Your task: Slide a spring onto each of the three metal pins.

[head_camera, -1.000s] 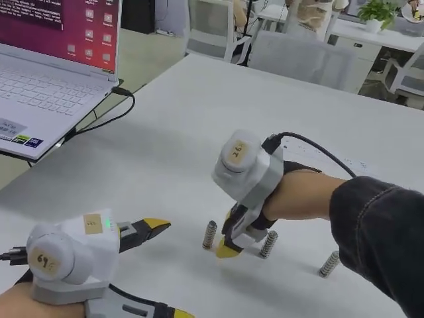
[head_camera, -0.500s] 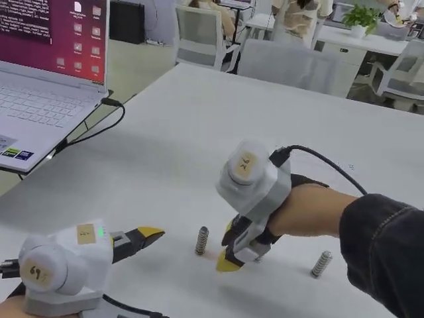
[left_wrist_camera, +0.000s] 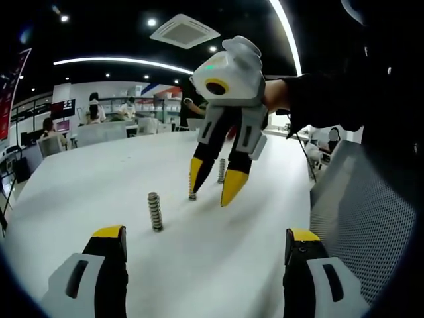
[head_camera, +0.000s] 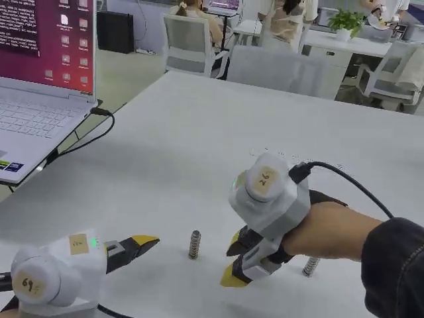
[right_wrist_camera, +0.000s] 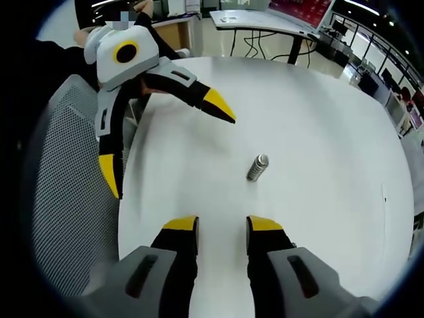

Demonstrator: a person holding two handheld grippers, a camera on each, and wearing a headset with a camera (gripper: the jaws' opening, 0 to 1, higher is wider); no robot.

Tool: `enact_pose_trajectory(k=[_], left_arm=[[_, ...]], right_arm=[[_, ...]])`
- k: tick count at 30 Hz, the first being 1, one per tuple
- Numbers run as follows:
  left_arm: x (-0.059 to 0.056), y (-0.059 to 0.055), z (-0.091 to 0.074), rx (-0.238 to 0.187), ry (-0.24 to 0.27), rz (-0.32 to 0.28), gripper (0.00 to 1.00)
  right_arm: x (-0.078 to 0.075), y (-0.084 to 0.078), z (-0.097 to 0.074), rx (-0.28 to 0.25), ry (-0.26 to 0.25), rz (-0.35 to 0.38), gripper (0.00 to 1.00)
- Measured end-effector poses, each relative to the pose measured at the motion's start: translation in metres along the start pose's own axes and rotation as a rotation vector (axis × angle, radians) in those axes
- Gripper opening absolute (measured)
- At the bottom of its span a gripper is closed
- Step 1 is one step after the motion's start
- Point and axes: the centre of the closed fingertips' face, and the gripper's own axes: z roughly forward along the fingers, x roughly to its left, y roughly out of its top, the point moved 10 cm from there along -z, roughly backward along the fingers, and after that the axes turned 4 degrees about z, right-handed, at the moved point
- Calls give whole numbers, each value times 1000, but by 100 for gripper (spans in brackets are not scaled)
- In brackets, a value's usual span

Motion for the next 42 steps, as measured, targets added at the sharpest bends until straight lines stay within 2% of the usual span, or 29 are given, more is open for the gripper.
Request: enact_pose_trajectory(k=[9, 15, 25, 32, 42], left_arm=[[-1, 0, 0, -9, 0, -7, 97], [-2, -1, 1, -8, -3, -13, 97], [-3, 0, 2, -5, -10, -13, 97], [-3, -1, 2, -2, -13, -14, 97], [-3, 0, 5, 3, -28, -15, 97]], right_arm=[[11, -14, -9, -98, -3, 72, 31], [17, -27, -14, -135, -11, 115, 34], [24, -40, -24, -229, -31, 170, 40], [30, -53, -27, -274, -34, 210, 42], [36, -69, -39, -312, -72, 253, 46]])
